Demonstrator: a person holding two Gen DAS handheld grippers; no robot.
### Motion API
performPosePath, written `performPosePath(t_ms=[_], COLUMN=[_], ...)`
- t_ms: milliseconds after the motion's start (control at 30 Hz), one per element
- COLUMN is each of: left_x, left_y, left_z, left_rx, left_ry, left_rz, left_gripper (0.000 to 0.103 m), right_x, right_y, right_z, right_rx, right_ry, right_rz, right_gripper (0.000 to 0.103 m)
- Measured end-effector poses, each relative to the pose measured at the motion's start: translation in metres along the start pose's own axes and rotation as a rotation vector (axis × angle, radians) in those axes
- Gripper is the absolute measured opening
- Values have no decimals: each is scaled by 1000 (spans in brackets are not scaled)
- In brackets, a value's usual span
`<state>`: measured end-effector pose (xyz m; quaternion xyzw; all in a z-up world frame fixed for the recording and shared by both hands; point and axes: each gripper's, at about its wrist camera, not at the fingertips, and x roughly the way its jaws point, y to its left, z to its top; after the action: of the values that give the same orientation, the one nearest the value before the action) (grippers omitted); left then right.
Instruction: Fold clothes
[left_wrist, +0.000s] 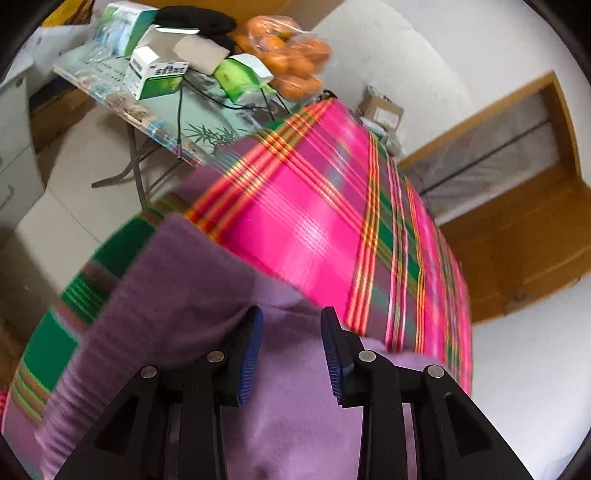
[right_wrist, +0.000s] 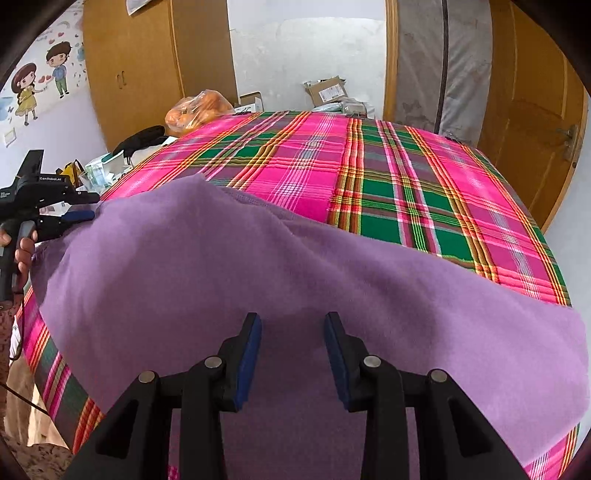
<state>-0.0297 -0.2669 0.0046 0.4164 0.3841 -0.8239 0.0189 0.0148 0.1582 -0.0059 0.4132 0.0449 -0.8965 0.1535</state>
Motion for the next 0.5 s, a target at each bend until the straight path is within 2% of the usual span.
performPosePath(t_ms=[133,333,400,500], left_x=[-2,5,-1,-15], left_y=[-2,-1,-6,-21], left_z=[10,16,15,12], left_rx=[21,-12,-26,13], left_ry=[-56,-33,-31,-61], left_rz=[35,50,79,120], left_gripper=[33,33,33,33], right_x=[6,6,4,1], right_y=[3,1,-4,-18], right_z=[9,26,35,54], right_rx=[-4,5,27,92], right_ry=[6,-11,-23,-50], right_rz=[16,61,84,135], right_gripper=[36,36,36,36])
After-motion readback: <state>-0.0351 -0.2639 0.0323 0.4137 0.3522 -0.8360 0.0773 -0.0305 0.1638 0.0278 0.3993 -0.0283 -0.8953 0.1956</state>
